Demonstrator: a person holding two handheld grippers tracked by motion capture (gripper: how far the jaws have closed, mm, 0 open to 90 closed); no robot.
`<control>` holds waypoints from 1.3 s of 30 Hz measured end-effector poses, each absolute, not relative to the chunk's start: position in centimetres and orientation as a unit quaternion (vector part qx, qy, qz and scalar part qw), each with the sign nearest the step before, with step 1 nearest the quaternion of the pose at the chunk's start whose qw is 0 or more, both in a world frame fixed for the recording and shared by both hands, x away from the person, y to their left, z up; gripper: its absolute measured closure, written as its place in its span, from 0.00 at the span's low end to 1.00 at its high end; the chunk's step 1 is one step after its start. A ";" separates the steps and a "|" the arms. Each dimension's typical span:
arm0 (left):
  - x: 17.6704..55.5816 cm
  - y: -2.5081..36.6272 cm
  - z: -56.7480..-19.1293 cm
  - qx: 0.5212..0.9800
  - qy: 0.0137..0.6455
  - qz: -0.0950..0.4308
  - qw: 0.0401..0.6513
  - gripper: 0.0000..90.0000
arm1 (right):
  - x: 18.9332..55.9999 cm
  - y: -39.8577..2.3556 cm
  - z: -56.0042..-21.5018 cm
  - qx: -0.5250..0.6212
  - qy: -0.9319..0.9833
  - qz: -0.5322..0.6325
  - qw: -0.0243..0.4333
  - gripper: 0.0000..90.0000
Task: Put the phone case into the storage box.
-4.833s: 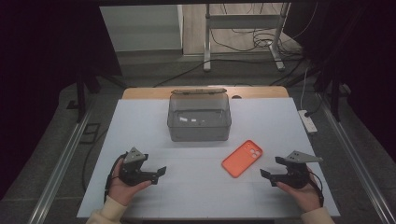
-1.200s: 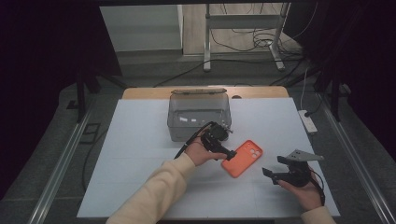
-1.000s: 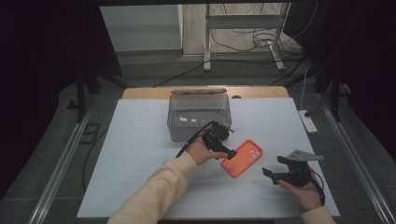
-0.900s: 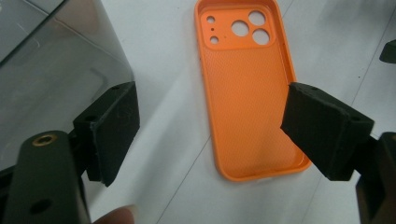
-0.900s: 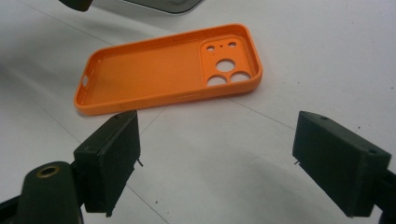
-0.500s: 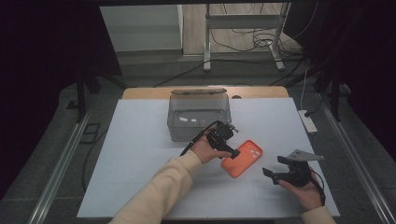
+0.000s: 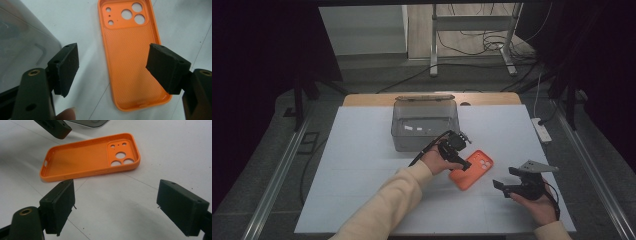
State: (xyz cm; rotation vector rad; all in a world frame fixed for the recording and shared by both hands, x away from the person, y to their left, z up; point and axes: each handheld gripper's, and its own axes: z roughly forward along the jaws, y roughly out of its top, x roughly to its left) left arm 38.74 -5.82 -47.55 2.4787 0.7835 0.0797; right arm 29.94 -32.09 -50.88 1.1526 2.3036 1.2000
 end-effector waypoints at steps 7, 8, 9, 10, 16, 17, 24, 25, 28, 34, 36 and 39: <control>39.1 -6.2 -47.9 0.921 0.290 0.031 0.256 0.32 | 29.9 -32.1 -50.9 0.401 0.801 0.418 0.149 0.17; 39.1 -6.2 -47.9 0.921 0.290 0.031 0.256 0.32 | 29.9 -32.1 -50.9 0.401 0.801 0.418 0.149 0.17; 39.1 -6.4 -48.0 0.922 0.292 0.030 0.254 0.33 | 29.9 -32.1 -50.9 0.401 0.801 0.417 0.149 0.17; 39.1 -6.4 -48.0 0.922 0.292 0.030 0.254 0.33 | 29.9 -32.1 -50.9 0.401 0.801 0.417 0.149 0.17; 39.6 -6.7 -48.6 0.924 0.292 0.024 0.247 0.37 | 30.0 -32.1 -50.9 0.402 0.802 0.416 0.149 0.17; 39.6 -6.7 -48.6 0.924 0.292 0.024 0.247 0.37 | 30.0 -32.1 -50.9 0.402 0.802 0.416 0.149 0.17; 39.9 -6.9 -48.9 0.926 0.293 0.022 0.238 0.43 | 30.0 -32.1 -50.9 0.403 0.801 0.417 0.150 0.17; 39.9 -7.0 -49.0 0.927 0.291 0.021 0.236 0.43 | 30.0 -32.1 -50.9 0.403 0.801 0.417 0.150 0.17; 40.0 -7.2 -49.2 0.929 0.290 0.019 0.228 0.45 | 30.0 -32.1 -51.0 0.403 0.801 0.416 0.150 0.17; 40.3 -7.6 -49.5 0.931 0.291 0.011 0.220 0.52 | 30.0 -32.2 -51.0 0.404 0.801 0.415 0.151 0.17; 40.5 -7.8 -49.5 0.932 0.292 0.008 0.215 0.54 | 30.0 -32.1 -51.0 0.404 0.801 0.415 0.151 0.17; 40.7 -7.9 -49.5 0.932 0.294 0.006 0.213 0.57 | 30.0 -32.2 -51.0 0.404 0.801 0.416 0.151 0.17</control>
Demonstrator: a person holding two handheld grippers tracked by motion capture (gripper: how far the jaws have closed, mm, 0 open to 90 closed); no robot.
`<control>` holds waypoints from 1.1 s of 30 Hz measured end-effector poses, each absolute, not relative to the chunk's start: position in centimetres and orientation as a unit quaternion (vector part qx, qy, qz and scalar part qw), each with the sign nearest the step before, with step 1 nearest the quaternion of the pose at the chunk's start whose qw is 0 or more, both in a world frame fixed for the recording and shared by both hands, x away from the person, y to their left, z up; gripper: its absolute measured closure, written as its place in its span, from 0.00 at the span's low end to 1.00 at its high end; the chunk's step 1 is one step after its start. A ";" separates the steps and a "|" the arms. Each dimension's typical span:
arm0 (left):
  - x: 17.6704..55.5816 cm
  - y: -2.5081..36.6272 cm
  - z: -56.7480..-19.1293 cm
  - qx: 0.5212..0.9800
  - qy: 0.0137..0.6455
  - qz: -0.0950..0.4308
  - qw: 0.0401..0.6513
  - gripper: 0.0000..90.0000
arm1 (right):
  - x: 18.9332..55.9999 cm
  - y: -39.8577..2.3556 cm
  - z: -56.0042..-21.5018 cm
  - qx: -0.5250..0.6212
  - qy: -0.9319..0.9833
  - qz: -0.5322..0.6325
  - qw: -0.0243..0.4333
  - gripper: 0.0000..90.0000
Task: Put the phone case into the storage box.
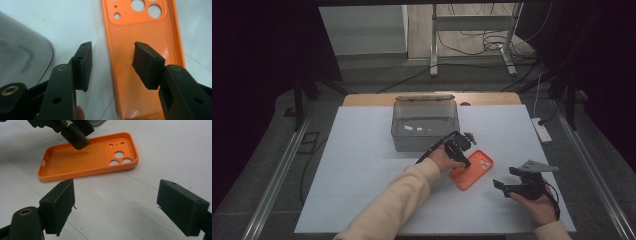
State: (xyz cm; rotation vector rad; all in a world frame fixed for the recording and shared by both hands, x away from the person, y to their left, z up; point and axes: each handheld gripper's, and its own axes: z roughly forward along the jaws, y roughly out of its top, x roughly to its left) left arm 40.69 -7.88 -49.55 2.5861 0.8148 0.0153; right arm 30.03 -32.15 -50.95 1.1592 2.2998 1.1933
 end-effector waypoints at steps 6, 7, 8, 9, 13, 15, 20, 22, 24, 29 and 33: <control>40.8 -8.1 -49.7 0.933 0.292 0.004 0.209 0.60 | 30.0 -32.1 -51.0 0.403 0.801 0.416 0.151 0.17; 40.8 -8.1 -49.8 0.933 0.292 0.003 0.208 0.60 | 30.0 -32.1 -51.0 0.403 0.801 0.416 0.151 0.17; 40.9 -8.1 -49.8 0.934 0.291 0.004 0.208 0.63 | 30.0 -32.2 -50.9 0.404 0.801 0.416 0.151 0.17; 40.9 -8.2 -49.8 0.934 0.291 0.005 0.207 0.63 | 30.0 -32.2 -50.9 0.404 0.801 0.416 0.151 0.17; 41.0 -8.1 -49.7 0.934 0.293 0.005 0.204 0.68 | 30.0 -32.3 -50.9 0.406 0.799 0.417 0.150 0.17; 41.0 -8.1 -49.7 0.934 0.294 0.008 0.201 0.70 | 30.0 -32.3 -50.9 0.406 0.800 0.417 0.150 0.17; 41.0 -8.2 -49.5 0.935 0.298 0.007 0.192 0.75 | 30.0 -32.2 -50.9 0.403 0.801 0.416 0.151 0.17; 41.0 -8.3 -49.5 0.936 0.298 0.008 0.189 0.76 | 30.0 -32.2 -50.9 0.404 0.801 0.415 0.152 0.17; 41.0 -8.4 -49.5 0.936 0.300 0.006 0.187 0.76 | 30.0 -32.2 -50.9 0.404 0.801 0.415 0.152 0.17; 41.1 -8.4 -49.5 0.935 0.302 0.003 0.186 0.77 | 30.0 -32.2 -50.9 0.403 0.802 0.414 0.153 0.17; 41.3 -8.4 -49.6 0.935 0.303 0.001 0.186 0.79 | 30.0 -32.2 -50.9 0.402 0.802 0.414 0.154 0.17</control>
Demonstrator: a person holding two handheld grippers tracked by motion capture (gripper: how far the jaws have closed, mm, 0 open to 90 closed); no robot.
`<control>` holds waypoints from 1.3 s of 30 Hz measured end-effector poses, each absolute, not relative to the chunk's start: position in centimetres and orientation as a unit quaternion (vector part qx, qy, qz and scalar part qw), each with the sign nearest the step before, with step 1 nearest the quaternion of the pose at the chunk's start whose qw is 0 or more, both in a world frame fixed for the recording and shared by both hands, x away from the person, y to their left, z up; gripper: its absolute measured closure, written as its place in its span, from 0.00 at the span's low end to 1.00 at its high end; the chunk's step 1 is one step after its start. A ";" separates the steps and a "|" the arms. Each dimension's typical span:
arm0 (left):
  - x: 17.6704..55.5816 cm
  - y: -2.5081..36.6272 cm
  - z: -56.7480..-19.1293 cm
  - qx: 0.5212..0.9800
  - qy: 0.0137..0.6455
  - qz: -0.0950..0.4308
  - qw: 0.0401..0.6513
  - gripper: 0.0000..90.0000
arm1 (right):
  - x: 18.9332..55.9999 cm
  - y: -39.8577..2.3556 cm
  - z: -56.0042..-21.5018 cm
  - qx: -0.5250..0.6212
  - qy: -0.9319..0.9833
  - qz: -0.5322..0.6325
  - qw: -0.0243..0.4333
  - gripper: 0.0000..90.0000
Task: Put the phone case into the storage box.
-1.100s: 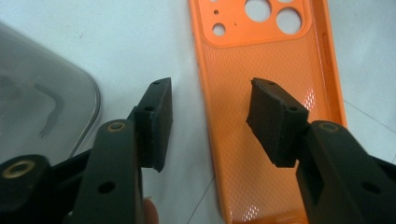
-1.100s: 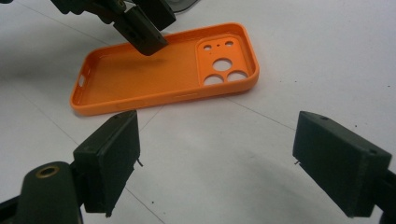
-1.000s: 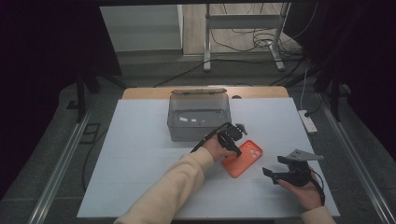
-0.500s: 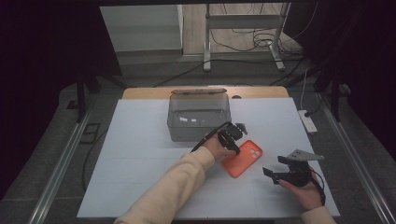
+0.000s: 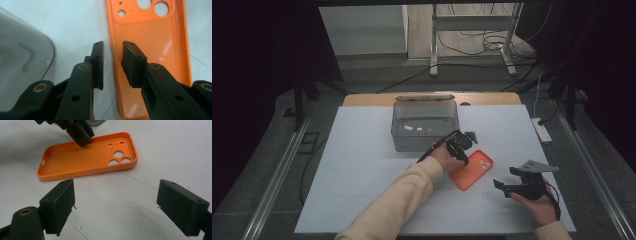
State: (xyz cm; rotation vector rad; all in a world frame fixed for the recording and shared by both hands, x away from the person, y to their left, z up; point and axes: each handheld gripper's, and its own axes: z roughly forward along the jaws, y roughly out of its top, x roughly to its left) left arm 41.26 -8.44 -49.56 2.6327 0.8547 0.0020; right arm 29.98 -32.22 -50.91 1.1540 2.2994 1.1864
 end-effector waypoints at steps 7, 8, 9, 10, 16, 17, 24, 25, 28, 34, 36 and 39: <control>41.3 -8.6 -49.5 0.935 0.304 -0.011 0.182 0.85 | 30.0 -32.2 -50.9 0.402 0.802 0.413 0.155 0.17; 41.3 -8.6 -49.5 0.935 0.304 -0.011 0.182 0.87 | 30.0 -32.2 -50.9 0.402 0.802 0.413 0.155 0.17; 41.3 -8.6 -49.5 0.935 0.305 -0.012 0.182 0.87 | 30.0 -32.2 -50.9 0.402 0.802 0.413 0.155 0.17; 41.3 -8.6 -49.5 0.935 0.305 -0.012 0.182 0.87 | 30.0 -32.2 -50.9 0.402 0.802 0.413 0.155 0.17; 41.3 -8.7 -49.5 0.932 0.314 -0.012 0.182 0.88 | 30.0 -32.2 -50.9 0.401 0.803 0.413 0.155 0.17; 41.3 -8.7 -49.5 0.932 0.314 -0.012 0.182 0.89 | 30.0 -32.2 -50.9 0.401 0.803 0.413 0.155 0.17; 41.2 -8.9 -49.4 0.931 0.320 0.004 0.177 0.92 | 29.9 -32.1 -50.9 0.401 0.803 0.413 0.155 0.17; 41.2 -8.9 -49.4 0.929 0.323 0.001 0.178 0.95 | 29.9 -32.1 -50.9 0.401 0.803 0.413 0.155 0.17; 41.2 -8.9 -49.4 0.929 0.325 0.000 0.178 0.95 | 29.9 -32.2 -50.9 0.401 0.802 0.413 0.155 0.17; 41.2 -9.0 -49.4 0.927 0.330 0.004 0.176 0.96 | 29.9 -32.2 -50.8 0.402 0.802 0.413 0.156 0.17; 41.2 -9.0 -49.4 0.927 0.330 0.007 0.176 0.97 | 29.9 -32.2 -50.8 0.401 0.802 0.414 0.157 0.17; 41.2 -9.0 -49.4 0.926 0.333 0.007 0.175 0.98 | 29.9 -32.2 -50.8 0.401 0.802 0.414 0.157 0.17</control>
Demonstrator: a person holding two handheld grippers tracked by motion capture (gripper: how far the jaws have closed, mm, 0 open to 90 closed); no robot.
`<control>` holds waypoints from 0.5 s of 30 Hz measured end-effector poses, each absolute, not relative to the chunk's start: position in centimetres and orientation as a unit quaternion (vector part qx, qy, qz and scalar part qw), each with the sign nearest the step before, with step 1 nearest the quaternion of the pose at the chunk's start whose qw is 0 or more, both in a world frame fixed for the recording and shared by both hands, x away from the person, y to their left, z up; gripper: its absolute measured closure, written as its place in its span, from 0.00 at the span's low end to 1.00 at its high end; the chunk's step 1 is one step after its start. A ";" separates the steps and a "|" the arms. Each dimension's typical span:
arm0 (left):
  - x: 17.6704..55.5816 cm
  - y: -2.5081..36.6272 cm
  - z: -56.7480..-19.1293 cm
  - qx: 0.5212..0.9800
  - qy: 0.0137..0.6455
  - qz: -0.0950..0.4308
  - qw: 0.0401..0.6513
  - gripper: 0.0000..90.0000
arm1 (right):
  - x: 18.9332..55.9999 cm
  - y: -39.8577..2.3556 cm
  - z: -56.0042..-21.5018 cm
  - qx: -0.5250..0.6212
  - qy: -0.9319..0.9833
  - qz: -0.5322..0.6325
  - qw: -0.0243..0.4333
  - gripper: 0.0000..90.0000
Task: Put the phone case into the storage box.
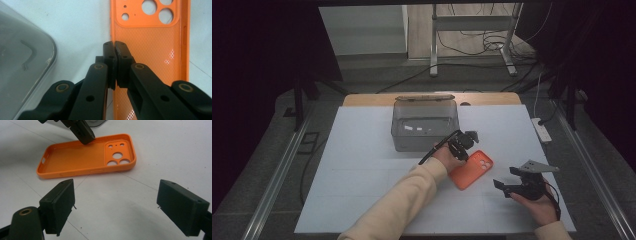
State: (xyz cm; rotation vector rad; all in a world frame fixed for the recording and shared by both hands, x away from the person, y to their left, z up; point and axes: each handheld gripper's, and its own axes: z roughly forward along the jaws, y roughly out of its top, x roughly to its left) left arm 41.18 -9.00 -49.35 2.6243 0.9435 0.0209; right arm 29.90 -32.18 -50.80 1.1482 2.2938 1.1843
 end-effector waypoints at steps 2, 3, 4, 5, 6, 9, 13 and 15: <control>41.2 -9.0 -49.4 0.926 0.335 0.007 0.176 0.98 | 29.9 -32.2 -50.8 0.401 0.802 0.414 0.157 0.17; 41.2 -9.0 -49.3 0.925 0.336 0.009 0.176 0.98 | 29.9 -32.2 -50.8 0.401 0.802 0.414 0.157 0.17; 41.2 -9.0 -49.3 0.925 0.336 0.009 0.176 0.98 | 29.9 -32.2 -50.8 0.401 0.802 0.414 0.157 0.17; 41.2 -9.0 -49.3 0.925 0.337 0.009 0.175 0.98 | 29.9 -32.2 -50.8 0.401 0.801 0.415 0.157 0.17; 41.2 -9.0 -49.3 0.925 0.338 0.009 0.175 0.98 | 29.9 -32.2 -50.8 0.402 0.801 0.415 0.157 0.17; 41.2 -9.0 -49.3 0.923 0.341 0.011 0.177 0.98 | 29.9 -32.2 -50.8 0.402 0.801 0.415 0.157 0.17; 41.3 -8.8 -49.2 0.922 0.342 0.008 0.180 0.98 | 29.9 -32.2 -50.8 0.402 0.801 0.415 0.157 0.17; 41.3 -8.8 -49.0 0.921 0.344 0.008 0.182 0.98 | 29.9 -32.3 -50.8 0.402 0.801 0.415 0.157 0.16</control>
